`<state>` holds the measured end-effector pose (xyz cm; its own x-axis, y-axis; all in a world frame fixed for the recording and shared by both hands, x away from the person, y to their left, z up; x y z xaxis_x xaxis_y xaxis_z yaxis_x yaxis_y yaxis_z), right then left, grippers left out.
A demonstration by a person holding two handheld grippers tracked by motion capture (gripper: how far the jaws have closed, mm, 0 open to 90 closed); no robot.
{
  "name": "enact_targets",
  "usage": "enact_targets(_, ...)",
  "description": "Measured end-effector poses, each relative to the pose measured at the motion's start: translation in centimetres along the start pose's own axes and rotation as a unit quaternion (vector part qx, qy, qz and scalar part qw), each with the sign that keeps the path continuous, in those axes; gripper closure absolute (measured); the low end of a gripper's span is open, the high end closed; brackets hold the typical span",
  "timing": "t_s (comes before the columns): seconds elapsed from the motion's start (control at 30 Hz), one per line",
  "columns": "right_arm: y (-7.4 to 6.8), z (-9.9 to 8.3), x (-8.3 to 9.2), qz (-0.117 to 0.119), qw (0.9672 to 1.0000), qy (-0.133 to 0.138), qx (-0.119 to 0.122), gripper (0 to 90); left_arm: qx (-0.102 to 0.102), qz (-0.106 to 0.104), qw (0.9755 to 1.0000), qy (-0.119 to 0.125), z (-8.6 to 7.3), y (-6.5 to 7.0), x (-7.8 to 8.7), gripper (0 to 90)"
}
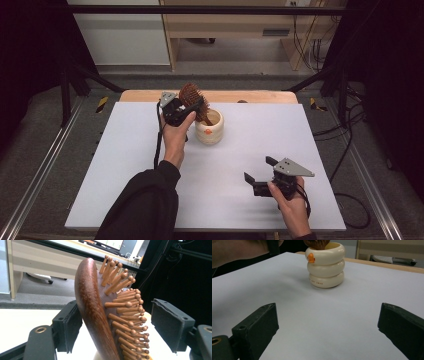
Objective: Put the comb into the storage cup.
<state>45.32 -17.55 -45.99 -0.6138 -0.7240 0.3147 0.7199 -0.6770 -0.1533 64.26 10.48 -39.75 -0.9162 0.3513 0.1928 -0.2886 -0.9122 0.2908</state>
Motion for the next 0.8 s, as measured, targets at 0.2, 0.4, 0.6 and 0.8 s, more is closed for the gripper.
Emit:
enact_targets(0.2,-0.02,0.00,-0.02,0.001,1.0000,0.000,0.000,3.5,0.003,0.003,1.0000,0.003,0.11,-0.02,0.11,16.2)
enact_targets(0.4,-0.05,-0.01,-0.07,0.002,1.0000,-0.001,0.000,3.5,0.001,0.006,1.0000,0.001,0.03,-0.04,0.23,10.6)
enact_targets(0.6,-0.04,-0.04,-0.13,0.003,1.0000,-0.002,0.000,3.5,-0.003,0.009,0.9999,0.004,0.07,-0.01,0.43,9.2)
enact_targets(0.8,-0.02,-0.03,-0.12,0.003,1.0000,0.000,-0.002,3.5,-0.008,0.006,0.9999,0.009,0.21,0.16,0.62,7.9)
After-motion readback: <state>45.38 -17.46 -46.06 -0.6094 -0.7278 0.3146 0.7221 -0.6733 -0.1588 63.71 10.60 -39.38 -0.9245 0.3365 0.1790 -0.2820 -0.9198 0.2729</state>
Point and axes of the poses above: each handheld gripper's, and its own axes: x roughly backward along the jaws, z roughly out of its top, y roughly to its right, the point moved 4 cm from there along -x, roughly forward along the jaws, and after that the axes turned 10 degrees about z, right-handed, at the moved point
